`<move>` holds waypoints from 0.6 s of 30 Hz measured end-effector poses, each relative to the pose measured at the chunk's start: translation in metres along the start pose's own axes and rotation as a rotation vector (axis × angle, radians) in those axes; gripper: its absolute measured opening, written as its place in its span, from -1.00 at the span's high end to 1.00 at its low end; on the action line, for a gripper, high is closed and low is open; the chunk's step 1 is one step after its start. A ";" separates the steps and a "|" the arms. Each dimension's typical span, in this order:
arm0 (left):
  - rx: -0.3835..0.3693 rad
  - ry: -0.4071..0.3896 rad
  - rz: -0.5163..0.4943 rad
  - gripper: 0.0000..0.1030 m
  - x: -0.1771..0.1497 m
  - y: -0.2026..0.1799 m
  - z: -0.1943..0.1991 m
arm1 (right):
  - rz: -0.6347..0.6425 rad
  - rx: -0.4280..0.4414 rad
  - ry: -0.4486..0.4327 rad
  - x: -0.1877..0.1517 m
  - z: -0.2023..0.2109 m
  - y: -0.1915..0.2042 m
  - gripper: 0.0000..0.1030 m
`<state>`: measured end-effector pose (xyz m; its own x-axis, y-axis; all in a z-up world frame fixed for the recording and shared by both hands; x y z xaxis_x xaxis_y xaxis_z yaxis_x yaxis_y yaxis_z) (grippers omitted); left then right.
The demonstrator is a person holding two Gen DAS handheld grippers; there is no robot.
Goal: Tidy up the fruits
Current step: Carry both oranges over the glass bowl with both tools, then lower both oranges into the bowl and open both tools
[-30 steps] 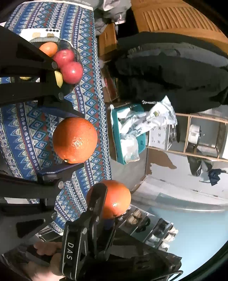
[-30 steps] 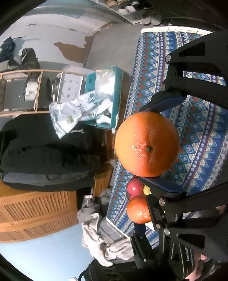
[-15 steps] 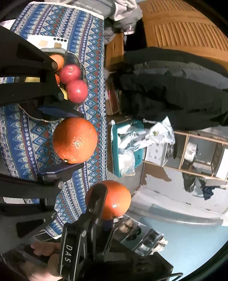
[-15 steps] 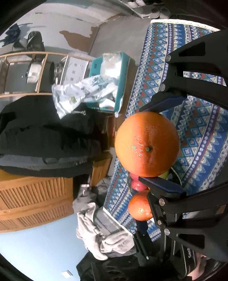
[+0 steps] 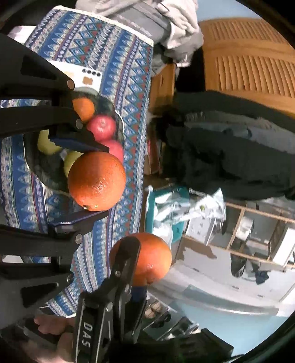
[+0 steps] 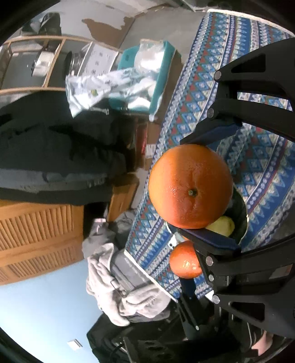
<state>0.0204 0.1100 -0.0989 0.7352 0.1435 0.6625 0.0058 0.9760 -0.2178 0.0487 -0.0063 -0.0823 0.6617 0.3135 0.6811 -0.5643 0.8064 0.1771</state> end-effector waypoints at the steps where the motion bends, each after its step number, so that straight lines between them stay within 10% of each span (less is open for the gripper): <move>1: 0.007 0.004 0.009 0.07 -0.001 0.005 -0.001 | 0.003 0.005 0.006 0.001 -0.004 0.003 -0.34; 18: 0.132 0.181 0.102 0.07 -0.047 0.085 -0.045 | -0.025 0.071 0.165 -0.011 -0.081 0.033 -0.34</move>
<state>0.0164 0.1785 -0.1810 0.8369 0.2223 0.5002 -0.1544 0.9726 -0.1739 0.0630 0.0573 -0.1418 0.7443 0.3767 0.5515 -0.5766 0.7791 0.2460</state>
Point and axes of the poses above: each gripper's, at about its wrist camera, not at the fingertips, and z roughly against the way its jaws point, y to its left, x to its top, the point moved 4 cm from there along -z, roughly the way its jaws point
